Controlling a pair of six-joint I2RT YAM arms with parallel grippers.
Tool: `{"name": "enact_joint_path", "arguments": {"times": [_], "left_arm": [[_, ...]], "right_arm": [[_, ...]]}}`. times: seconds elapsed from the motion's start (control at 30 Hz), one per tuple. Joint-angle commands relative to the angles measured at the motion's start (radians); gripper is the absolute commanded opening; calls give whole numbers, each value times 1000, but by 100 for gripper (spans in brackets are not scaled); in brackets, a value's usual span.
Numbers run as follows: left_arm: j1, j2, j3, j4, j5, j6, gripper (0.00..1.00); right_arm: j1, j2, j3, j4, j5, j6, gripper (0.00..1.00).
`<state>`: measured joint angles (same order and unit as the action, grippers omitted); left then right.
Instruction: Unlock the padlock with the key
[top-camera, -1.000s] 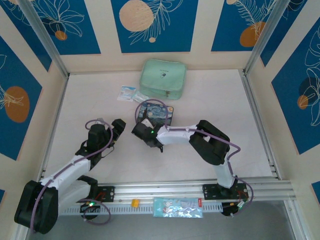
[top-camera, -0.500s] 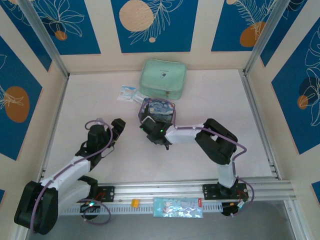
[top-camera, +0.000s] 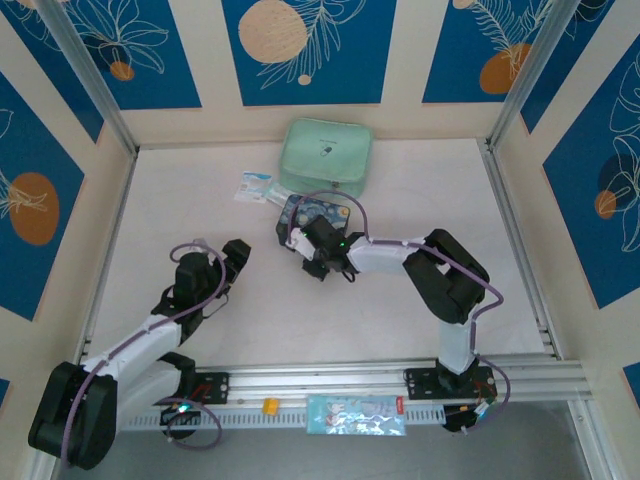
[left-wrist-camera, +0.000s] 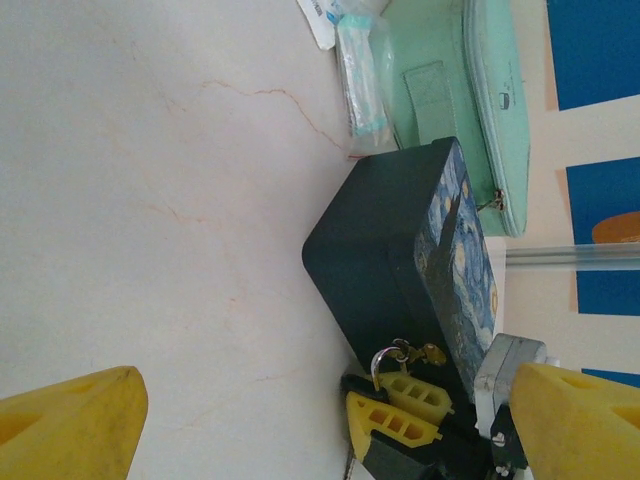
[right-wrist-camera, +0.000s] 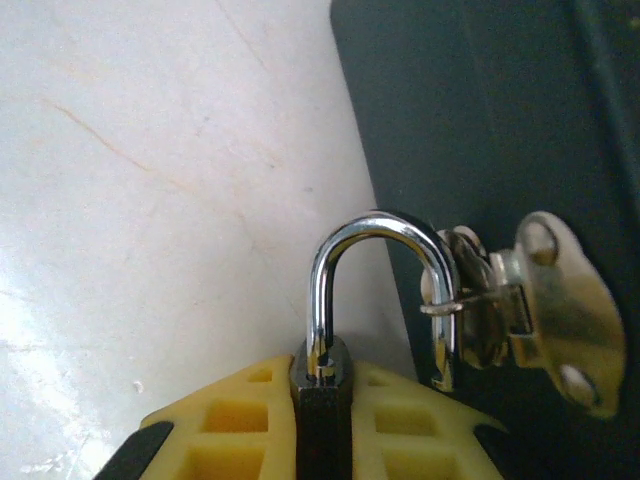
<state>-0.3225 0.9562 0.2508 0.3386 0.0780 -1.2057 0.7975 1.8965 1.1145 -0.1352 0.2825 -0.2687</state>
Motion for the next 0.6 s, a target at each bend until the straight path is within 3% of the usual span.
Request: {"name": "enact_joint_path", "arguments": {"times": [0.0, 0.1, 0.27, 0.43, 0.57], "left_arm": [[10, -15, -16, 34, 15, -1, 93], [10, -17, -20, 43, 24, -5, 93], [9, -39, -34, 33, 31, -8, 92], [-20, -29, -33, 59, 30, 21, 74], [-89, 68, -13, 165, 2, 46, 63]], "right_arm": [[-14, 31, 45, -29, -101, -87, 0], [-27, 54, 87, -57, -163, -99, 0], [-69, 82, 172, -156, -371, -59, 0], [-89, 124, 229, -246, -453, -49, 0], [-96, 121, 228, -251, -490, -29, 0]]}}
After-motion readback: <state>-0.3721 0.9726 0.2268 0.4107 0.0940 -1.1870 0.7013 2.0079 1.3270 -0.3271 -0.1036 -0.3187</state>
